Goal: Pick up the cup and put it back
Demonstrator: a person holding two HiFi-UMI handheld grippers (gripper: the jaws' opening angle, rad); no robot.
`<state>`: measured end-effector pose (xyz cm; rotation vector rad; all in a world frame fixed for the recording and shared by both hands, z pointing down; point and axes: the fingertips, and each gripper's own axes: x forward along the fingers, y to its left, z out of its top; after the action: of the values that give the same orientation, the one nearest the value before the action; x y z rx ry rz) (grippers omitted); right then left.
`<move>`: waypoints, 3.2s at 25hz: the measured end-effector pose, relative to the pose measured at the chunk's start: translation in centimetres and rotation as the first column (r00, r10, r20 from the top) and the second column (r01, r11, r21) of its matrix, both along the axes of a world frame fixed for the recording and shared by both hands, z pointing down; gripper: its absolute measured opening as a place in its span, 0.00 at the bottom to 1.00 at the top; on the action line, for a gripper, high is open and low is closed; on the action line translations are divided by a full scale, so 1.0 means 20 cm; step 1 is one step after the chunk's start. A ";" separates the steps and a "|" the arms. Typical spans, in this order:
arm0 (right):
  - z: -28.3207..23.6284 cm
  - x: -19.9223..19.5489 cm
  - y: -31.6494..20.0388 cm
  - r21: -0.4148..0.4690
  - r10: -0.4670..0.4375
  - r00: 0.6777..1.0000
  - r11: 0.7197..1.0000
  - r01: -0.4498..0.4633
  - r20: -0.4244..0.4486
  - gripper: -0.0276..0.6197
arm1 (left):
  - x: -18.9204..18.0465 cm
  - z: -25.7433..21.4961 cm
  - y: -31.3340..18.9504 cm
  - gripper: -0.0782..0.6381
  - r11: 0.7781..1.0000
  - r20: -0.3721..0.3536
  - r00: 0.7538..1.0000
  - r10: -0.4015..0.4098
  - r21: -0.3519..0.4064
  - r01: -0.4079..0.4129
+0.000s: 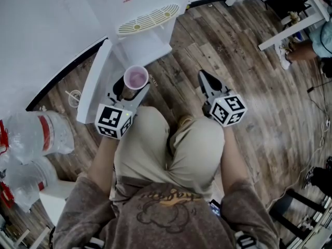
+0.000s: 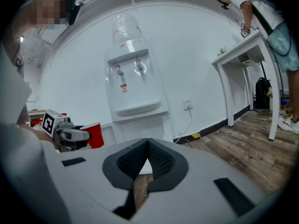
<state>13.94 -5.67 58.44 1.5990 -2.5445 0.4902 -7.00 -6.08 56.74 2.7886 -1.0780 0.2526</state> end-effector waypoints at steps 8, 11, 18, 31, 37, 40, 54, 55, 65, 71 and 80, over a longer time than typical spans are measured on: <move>0.01 0.05 0.01 -0.002 0.001 1.000 1.000 -0.001 0.000 0.05 | 0.04 0.02 0.00 0.53 1.000 0.001 1.000 0.002 0.005 -0.002; 0.01 0.05 0.02 -0.007 -0.002 1.000 1.000 0.002 0.005 0.05 | 0.04 0.03 0.00 0.53 1.000 0.001 1.000 -0.006 0.002 0.006; 0.02 0.06 0.00 -0.008 0.000 1.000 1.000 0.000 0.031 0.05 | 0.05 0.06 -0.07 0.53 1.000 0.006 1.000 -0.020 0.002 0.020; 0.01 0.06 0.03 -0.003 -0.024 0.999 1.000 0.024 0.030 0.05 | 0.12 0.15 -0.33 0.53 0.998 -0.005 0.998 -0.055 0.012 0.055; -0.01 0.07 0.06 0.004 -0.033 0.998 0.999 0.033 0.044 0.05 | 0.18 0.27 -0.52 0.53 0.995 0.000 0.995 -0.095 0.019 0.095; -0.02 0.10 0.09 0.003 -0.027 0.998 1.000 0.027 0.062 0.05 | 0.19 0.35 -0.61 0.53 0.992 -0.008 0.992 -0.128 0.012 0.128; -0.01 0.16 0.15 -0.015 -0.045 0.995 0.999 0.046 0.091 0.05 | 0.25 0.78 -1.00 0.53 0.973 0.034 0.972 -0.231 0.004 0.231; -0.01 0.16 0.15 -0.018 -0.047 0.994 0.999 0.049 0.094 0.05 | 0.25 0.81 -1.02 0.53 0.971 0.036 0.971 -0.238 -0.002 0.238; 0.03 0.17 0.14 -0.035 -0.085 0.984 0.995 0.091 0.154 0.05 | 0.25 1.08 -1.24 0.53 0.948 0.059 0.949 -0.311 -0.050 0.314; 0.06 0.18 0.12 -0.053 -0.095 0.978 0.993 0.107 0.186 0.05 | 0.25 1.17 -1.36 0.53 0.932 0.076 0.932 -0.354 -0.048 0.358; 0.08 0.21 0.12 -0.067 -0.066 0.970 0.994 0.084 0.235 0.05 | 0.23 1.27 -1.45 0.53 0.917 0.094 0.918 -0.385 -0.074 0.392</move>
<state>18.20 -3.20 60.09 1.4926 -2.7018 0.8009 -2.48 -35.01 82.10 2.4319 -1.5641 0.3525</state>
